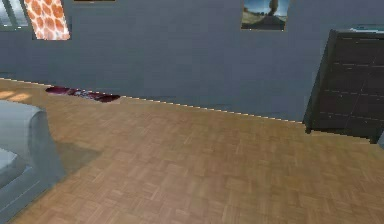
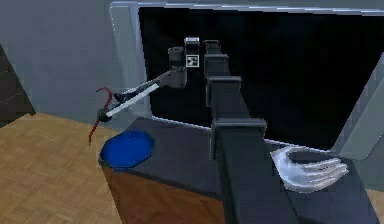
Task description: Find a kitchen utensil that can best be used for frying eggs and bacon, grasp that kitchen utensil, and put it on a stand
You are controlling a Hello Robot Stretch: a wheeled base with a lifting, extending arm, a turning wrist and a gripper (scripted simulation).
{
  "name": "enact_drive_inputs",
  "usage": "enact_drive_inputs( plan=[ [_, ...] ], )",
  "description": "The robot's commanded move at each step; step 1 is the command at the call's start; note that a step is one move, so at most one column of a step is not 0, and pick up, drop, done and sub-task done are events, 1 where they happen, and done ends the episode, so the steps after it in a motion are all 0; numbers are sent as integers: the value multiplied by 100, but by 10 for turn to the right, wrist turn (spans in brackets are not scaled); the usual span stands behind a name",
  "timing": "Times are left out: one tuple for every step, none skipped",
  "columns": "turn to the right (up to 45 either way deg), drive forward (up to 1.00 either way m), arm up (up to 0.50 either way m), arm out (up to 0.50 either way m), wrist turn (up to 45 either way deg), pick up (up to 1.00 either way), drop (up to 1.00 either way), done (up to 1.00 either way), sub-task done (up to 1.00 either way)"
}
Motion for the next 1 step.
enact_drive_inputs(
  plan=[
    [0,0,0,0,0,0,0,100,0]
  ],
)
